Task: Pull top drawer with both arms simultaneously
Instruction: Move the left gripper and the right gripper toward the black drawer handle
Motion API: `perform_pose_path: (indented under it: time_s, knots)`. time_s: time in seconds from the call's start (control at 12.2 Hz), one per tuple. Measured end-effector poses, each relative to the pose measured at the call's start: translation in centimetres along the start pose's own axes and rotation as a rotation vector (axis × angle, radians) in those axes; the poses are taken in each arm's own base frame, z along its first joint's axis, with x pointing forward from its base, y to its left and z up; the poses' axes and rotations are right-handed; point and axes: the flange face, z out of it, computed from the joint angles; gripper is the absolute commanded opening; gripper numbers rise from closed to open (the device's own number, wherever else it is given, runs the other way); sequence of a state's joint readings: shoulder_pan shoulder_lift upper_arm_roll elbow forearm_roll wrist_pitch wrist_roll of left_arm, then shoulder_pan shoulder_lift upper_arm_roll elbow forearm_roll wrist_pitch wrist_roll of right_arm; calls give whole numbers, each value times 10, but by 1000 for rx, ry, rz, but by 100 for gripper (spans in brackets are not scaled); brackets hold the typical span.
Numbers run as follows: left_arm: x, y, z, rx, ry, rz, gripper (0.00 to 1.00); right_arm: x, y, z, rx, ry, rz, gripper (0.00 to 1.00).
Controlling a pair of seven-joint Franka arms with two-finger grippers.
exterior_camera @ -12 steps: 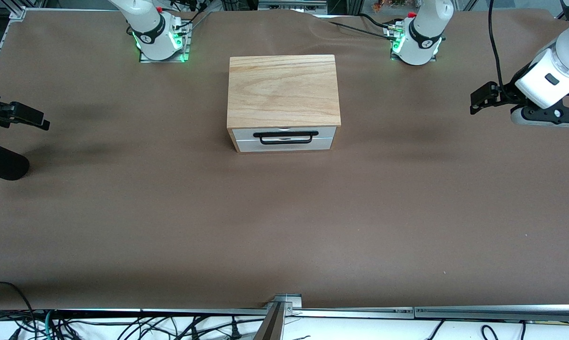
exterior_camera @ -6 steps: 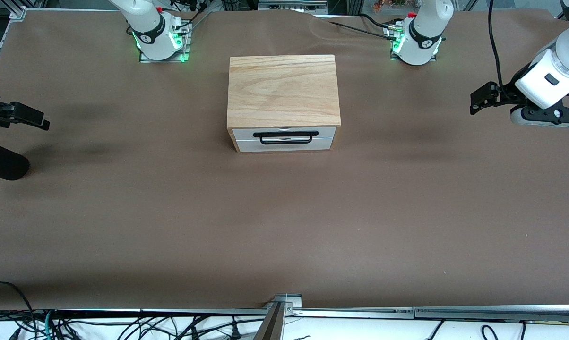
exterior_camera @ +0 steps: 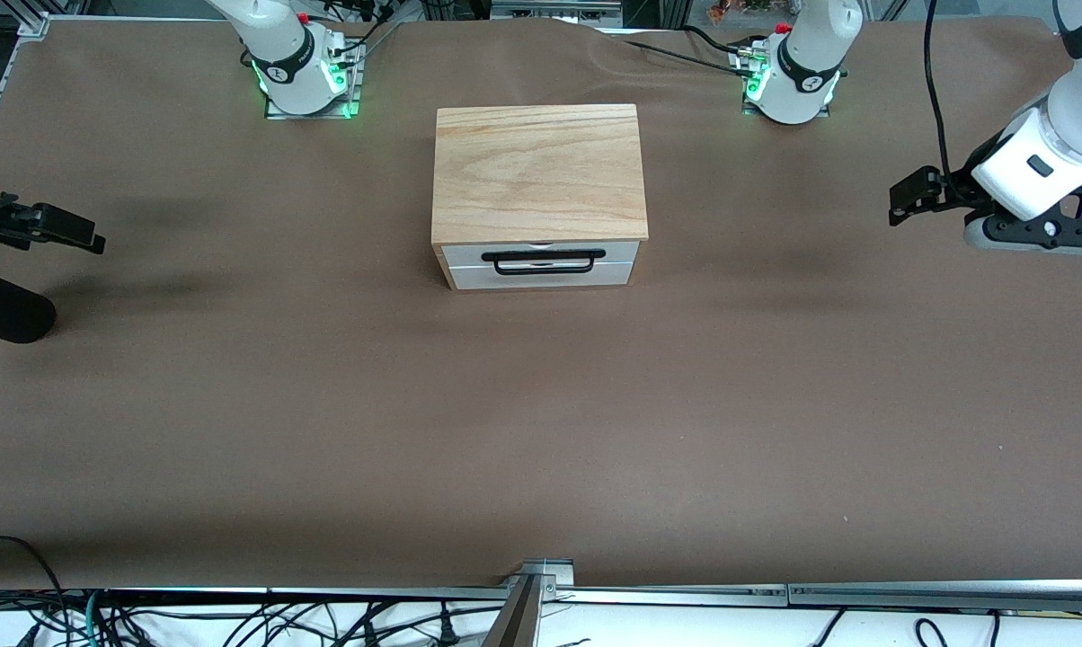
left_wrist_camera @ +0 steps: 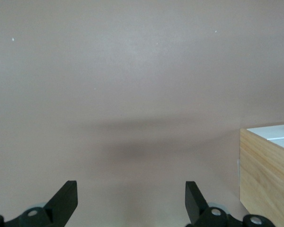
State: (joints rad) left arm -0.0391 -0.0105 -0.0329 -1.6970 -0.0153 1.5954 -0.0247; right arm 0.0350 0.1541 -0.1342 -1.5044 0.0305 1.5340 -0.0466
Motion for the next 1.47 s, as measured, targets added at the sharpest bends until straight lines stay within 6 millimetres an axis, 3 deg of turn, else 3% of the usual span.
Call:
perform_pose_path:
  time_s: [0.33,0.49,0.65,0.9,1.14,1.31,1.47]
  knots:
    - [25,7,28,-41,49,1,100,12,-32,22,8,-39,-50,100]
    - [36,20,61,-77,80,7,100,12,-53,23,123,-39,-66,100]
    - [41,33,100,-93,105,14,100,20,-67,36,270,-58,-57,100]
    - [45,47,156,-202,69,-33,100,57,-91,87,481,-70,-8,100]
    - [46,72,223,-375,-5,-98,100,86,-130,148,652,-92,14,100]
    - [45,96,261,-485,-59,-75,100,90,-164,190,773,-74,-34,100]
    - [42,105,291,-685,-56,-23,100,81,-189,230,936,-58,-88,100]
